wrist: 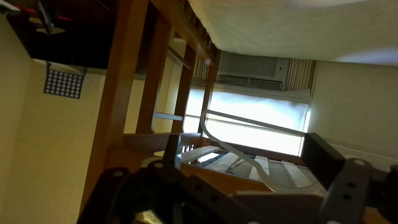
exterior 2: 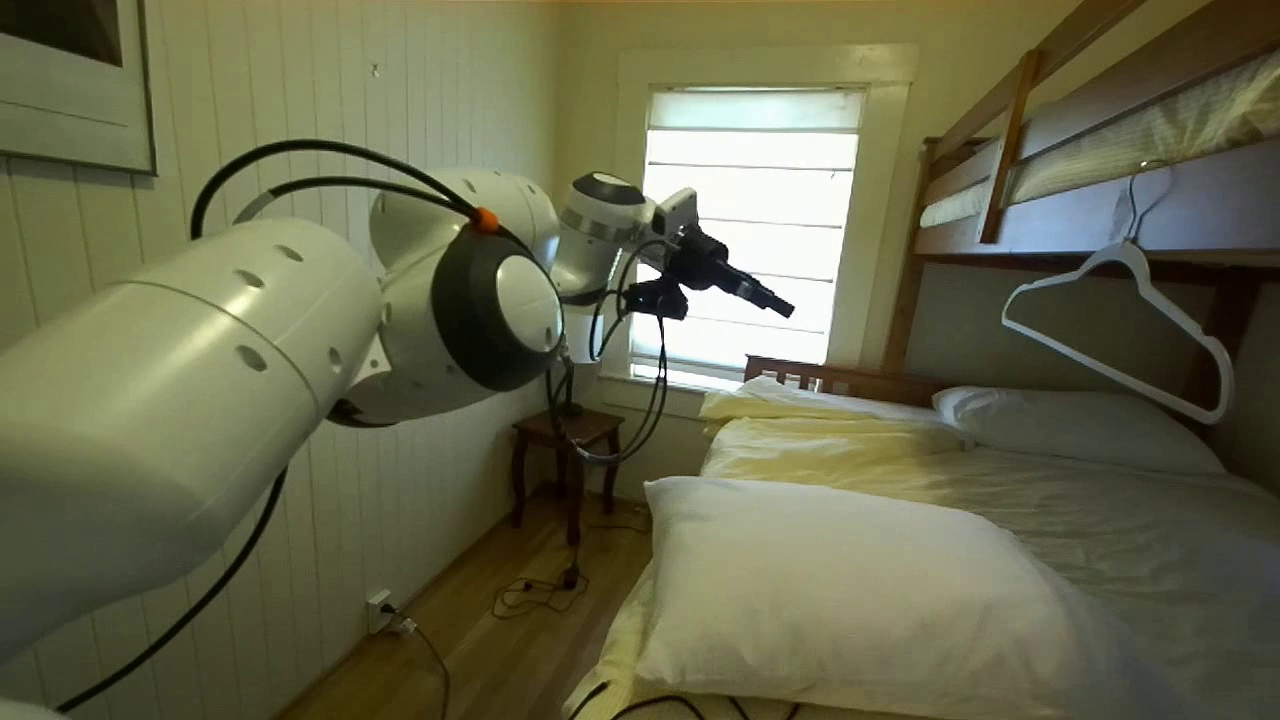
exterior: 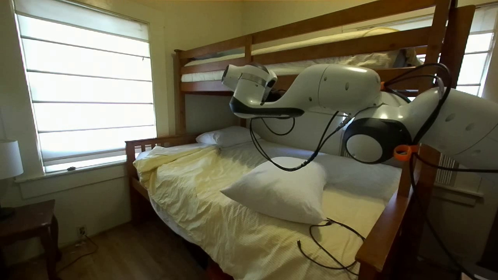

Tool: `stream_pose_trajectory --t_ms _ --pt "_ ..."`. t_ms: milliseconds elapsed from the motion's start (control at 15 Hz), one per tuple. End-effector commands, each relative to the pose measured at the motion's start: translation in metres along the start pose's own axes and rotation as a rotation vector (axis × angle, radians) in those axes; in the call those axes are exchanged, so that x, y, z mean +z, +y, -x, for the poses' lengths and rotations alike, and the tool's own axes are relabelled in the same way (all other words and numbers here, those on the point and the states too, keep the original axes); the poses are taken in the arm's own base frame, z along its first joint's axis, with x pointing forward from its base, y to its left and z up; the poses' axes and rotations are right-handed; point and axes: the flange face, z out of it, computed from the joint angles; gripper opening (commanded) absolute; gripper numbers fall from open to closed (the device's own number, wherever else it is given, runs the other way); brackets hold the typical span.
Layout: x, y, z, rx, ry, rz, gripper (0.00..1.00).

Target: Move the pillow to the left

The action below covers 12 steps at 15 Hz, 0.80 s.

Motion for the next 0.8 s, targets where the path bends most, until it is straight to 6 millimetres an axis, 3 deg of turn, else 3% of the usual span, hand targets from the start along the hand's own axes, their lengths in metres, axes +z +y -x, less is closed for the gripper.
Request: stream_pose_trajectory --t_ms 0,333,600,667,733 --pt "-0.024 0.013 -0.003 -0.165 0.047 0.008 1.0" --pt "-0.05 -0.002 0.028 -0.41 0.013 -0.155 1.0" --pt "-0.063 -0.024 0.035 -0.367 -0.057 -0.384 1.0" --pt "-0.061 -0.026 0.036 -0.372 -0.108 -0.408 1.0" --pt "-0.064 -0.021 0.042 -0.391 -0.024 -0.346 1.0"
